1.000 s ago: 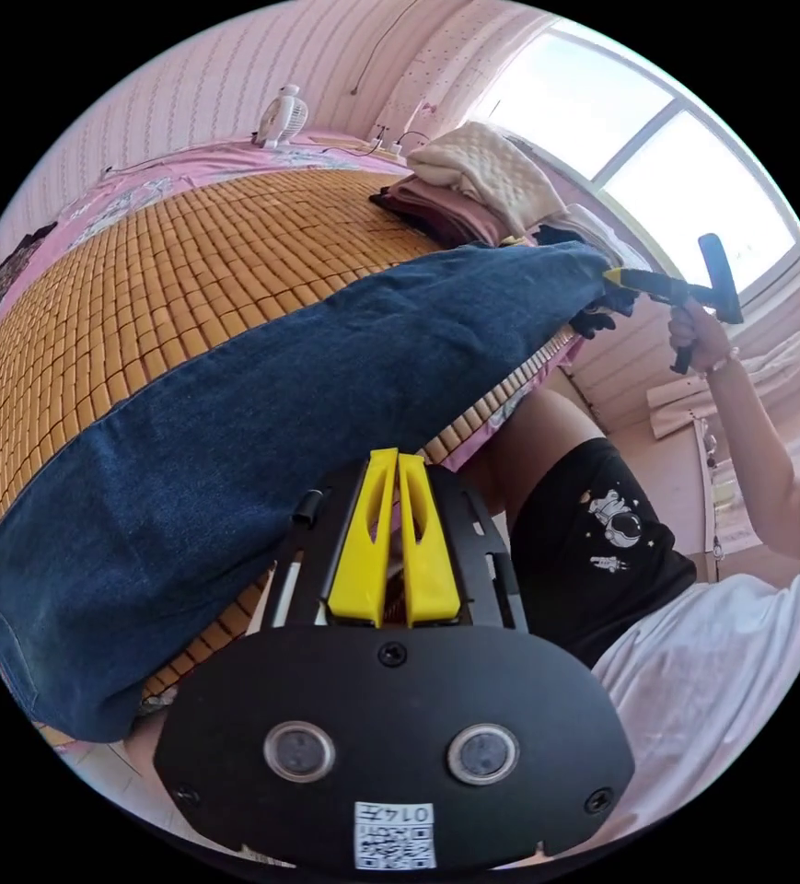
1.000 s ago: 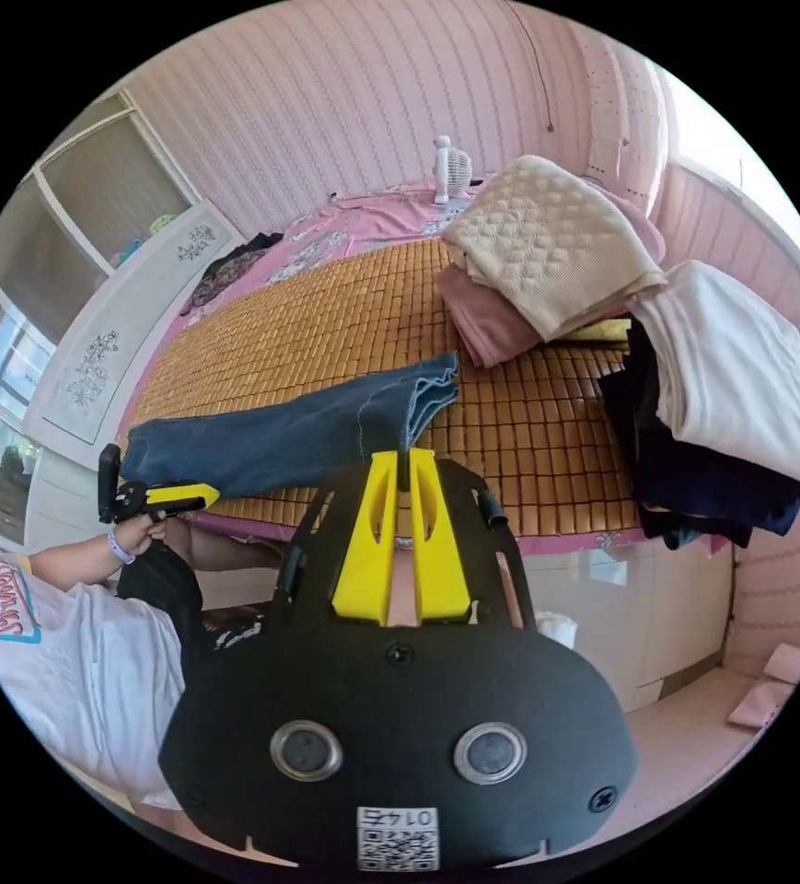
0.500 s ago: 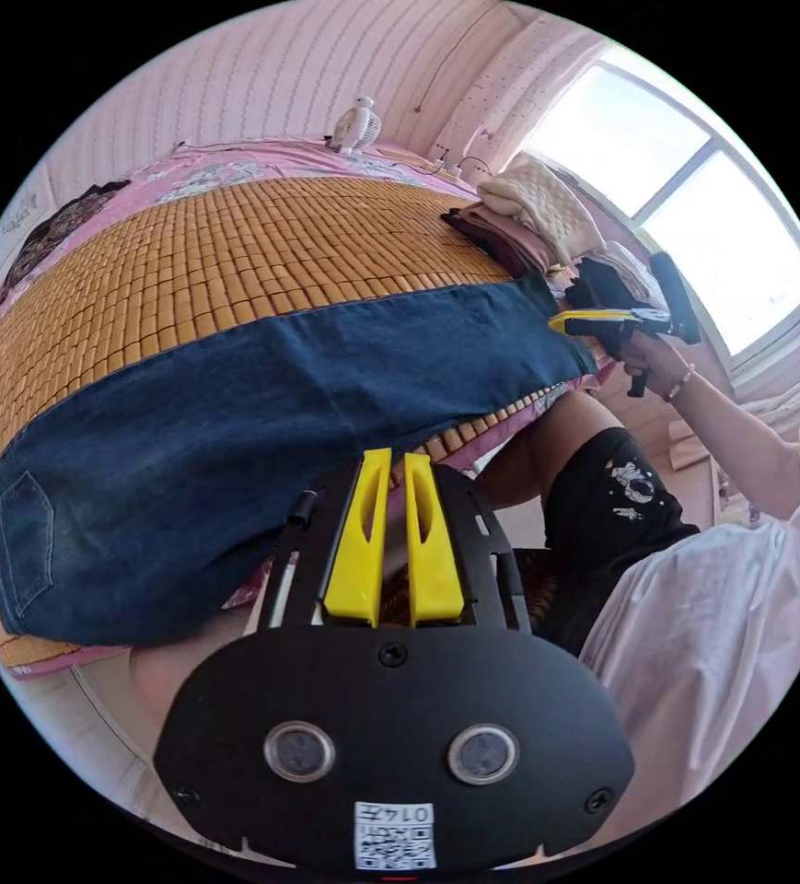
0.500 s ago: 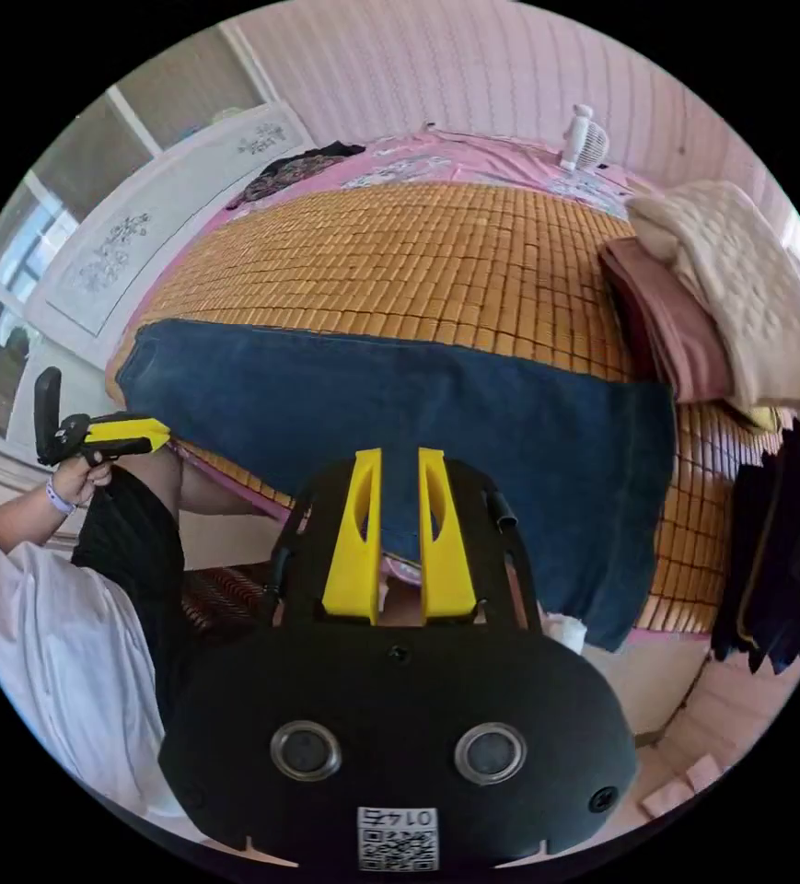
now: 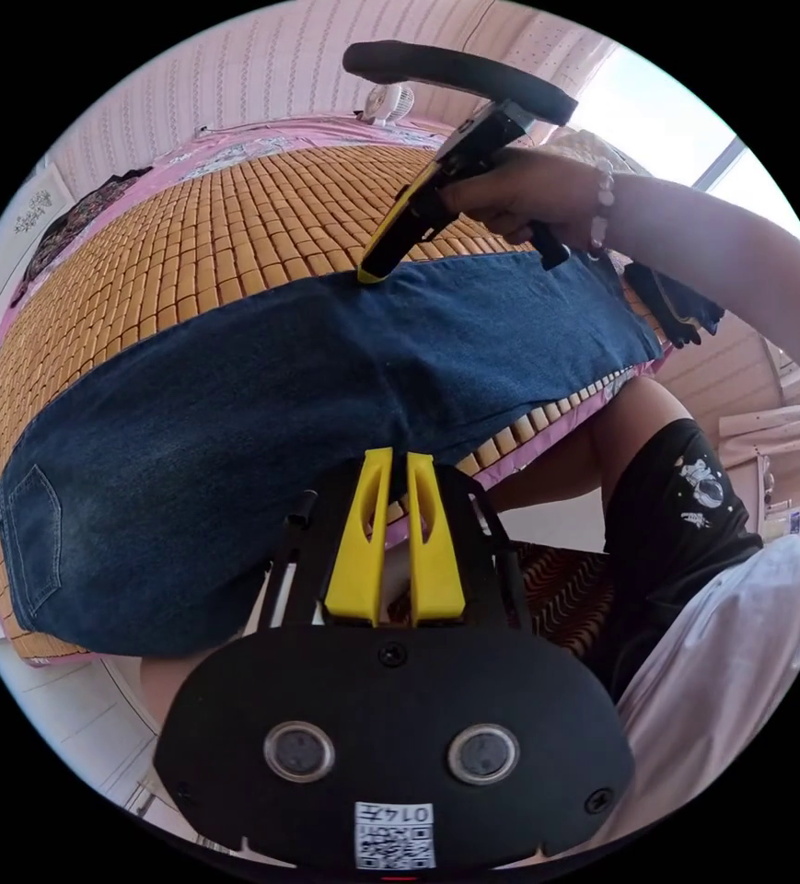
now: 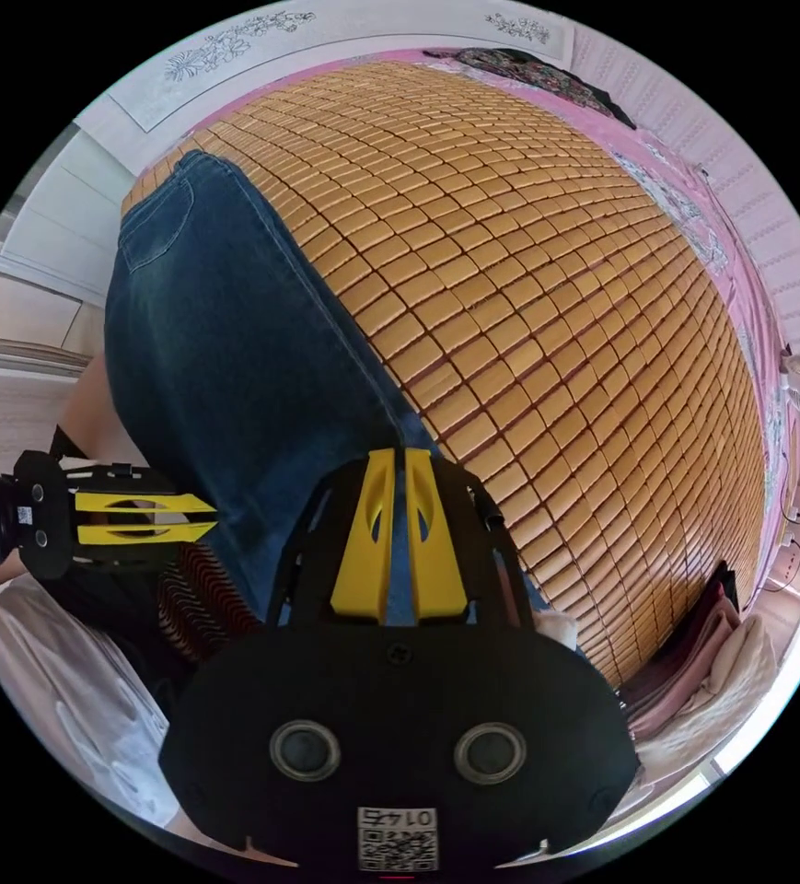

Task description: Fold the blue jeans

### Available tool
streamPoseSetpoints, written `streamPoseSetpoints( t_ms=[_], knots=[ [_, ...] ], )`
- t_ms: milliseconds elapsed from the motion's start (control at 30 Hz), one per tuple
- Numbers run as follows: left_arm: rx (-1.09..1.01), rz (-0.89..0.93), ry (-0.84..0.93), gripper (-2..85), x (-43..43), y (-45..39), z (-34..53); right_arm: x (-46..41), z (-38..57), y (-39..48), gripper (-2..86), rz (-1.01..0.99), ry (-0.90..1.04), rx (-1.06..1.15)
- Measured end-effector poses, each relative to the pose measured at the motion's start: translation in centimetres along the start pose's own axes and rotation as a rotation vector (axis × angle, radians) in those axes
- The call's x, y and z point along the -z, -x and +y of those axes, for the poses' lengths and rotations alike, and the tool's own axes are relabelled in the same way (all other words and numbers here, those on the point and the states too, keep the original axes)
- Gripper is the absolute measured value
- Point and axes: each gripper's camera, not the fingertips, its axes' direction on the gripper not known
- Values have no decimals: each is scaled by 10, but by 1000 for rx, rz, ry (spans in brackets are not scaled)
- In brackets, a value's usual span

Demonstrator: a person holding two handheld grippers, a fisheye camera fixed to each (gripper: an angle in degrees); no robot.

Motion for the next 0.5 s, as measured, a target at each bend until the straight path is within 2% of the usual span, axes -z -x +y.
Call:
streamPoseSetpoints(
  t_ms=[367, 500],
  knots=[
    [51, 74, -29, -10, 5, 13, 18, -5, -42, -6, 10, -33, 53, -36],
    [31, 82, -124, -10, 22, 3, 22, 22, -45, 2, 7, 11, -61, -15]
  ],
)
